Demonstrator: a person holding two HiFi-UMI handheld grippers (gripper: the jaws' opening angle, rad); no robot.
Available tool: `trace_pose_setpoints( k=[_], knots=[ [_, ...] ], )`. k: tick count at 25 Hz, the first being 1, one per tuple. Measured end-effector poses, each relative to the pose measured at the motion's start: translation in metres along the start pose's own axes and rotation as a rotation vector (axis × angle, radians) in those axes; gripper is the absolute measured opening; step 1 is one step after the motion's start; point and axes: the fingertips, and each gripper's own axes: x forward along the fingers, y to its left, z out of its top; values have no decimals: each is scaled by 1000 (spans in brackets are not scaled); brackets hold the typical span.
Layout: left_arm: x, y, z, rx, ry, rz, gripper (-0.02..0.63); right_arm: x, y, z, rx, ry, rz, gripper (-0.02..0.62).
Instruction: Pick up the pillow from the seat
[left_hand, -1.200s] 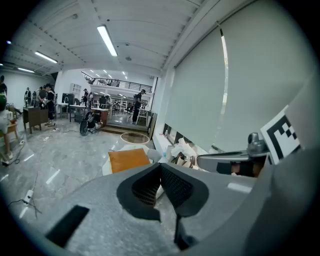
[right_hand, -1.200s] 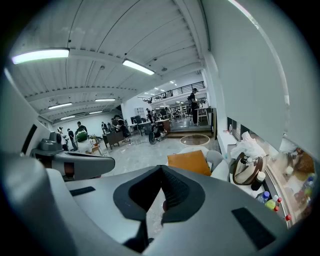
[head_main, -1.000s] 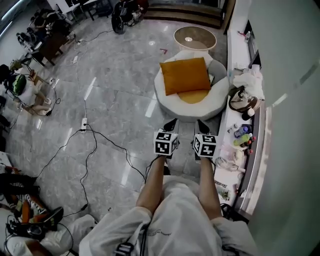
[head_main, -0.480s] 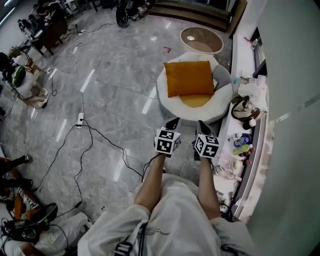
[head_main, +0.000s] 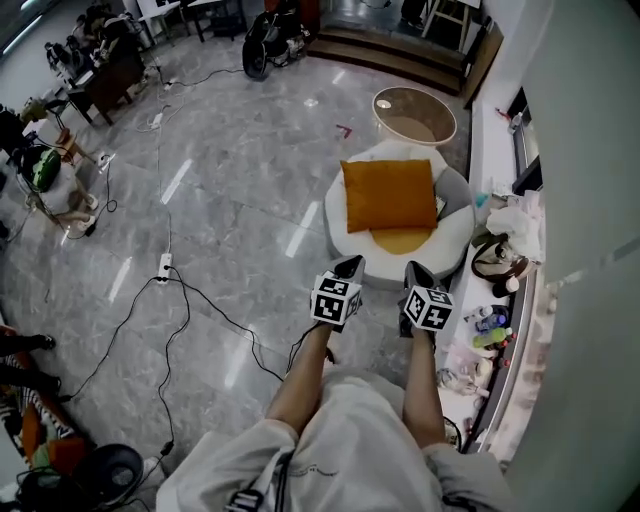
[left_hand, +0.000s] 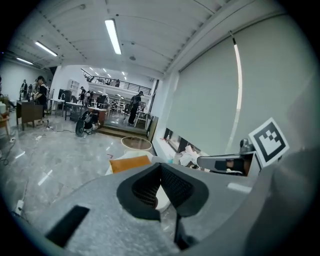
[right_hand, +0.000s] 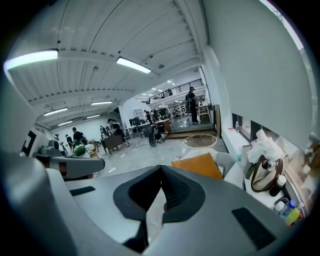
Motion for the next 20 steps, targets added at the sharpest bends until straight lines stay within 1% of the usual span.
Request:
trace_pose_setpoints(
  k=[2,5,7,9,12,16,20],
  knots=[
    [2,17,4,-6,-6,-1,9,15,5,7,0,-6,-8,8],
    [-3,41,9,-42,-36,6,9,34,21,8,-4,5,-4,8],
    [-9,54,10,-69,-47,6,9,43,34,3,-29,33,0,8],
    [-13,64,7,-78,-33,3,9,52,46,-2,-63,60,-3,8],
    [-15,71,1,-86,-17,-11,9,62,55,-12,-87,93,-17,8],
    [-15,76,2,-100,-26,-24,9,70,59,-19,-94,121,-22,8],
    [-18,82,4,-129,-42,-18,9,75,51,-17,-69,123,-30,8]
  ],
)
